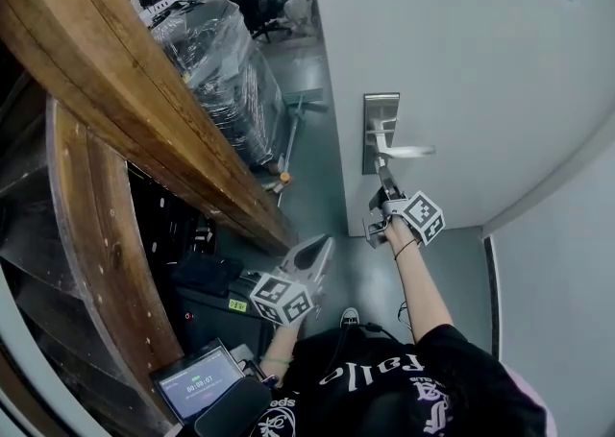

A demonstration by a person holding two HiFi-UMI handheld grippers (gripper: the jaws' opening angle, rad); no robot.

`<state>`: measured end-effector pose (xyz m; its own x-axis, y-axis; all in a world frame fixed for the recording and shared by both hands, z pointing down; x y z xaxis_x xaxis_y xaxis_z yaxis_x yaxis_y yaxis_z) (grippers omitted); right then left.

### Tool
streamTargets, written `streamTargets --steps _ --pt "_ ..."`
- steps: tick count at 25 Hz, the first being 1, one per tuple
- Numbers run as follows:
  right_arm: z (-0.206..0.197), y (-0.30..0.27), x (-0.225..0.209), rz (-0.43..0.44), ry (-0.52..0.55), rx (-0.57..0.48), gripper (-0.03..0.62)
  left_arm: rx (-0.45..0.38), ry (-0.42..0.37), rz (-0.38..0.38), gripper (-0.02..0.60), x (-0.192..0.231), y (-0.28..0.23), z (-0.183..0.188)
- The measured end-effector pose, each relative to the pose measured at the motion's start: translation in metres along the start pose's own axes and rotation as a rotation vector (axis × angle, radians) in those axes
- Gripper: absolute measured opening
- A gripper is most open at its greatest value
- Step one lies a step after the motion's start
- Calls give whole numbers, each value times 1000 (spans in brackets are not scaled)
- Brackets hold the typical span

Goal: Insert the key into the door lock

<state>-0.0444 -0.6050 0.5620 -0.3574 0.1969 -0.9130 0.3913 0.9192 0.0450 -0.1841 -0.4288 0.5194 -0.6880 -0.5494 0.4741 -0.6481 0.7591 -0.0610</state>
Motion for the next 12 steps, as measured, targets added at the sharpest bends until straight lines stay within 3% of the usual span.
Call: streamTargets --steps 5,12 --pt "-1 -3 0 5 67 36 37 -4 1 15 5 0 0 0" --pt "-25 39 2 -17 266 242 37 -20 3 44 5 -13 1 -4"
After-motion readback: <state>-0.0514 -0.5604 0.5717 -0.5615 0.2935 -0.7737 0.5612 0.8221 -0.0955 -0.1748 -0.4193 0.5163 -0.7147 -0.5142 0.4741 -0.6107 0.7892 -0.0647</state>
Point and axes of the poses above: the fingertips, and each gripper's own axes: y backward along the fingers, x to its left, z out of its top, the point moved 1 cm from there along y, backward along the fingers, and after that the axes turned 6 degrees about y, right-handed, at the moved point
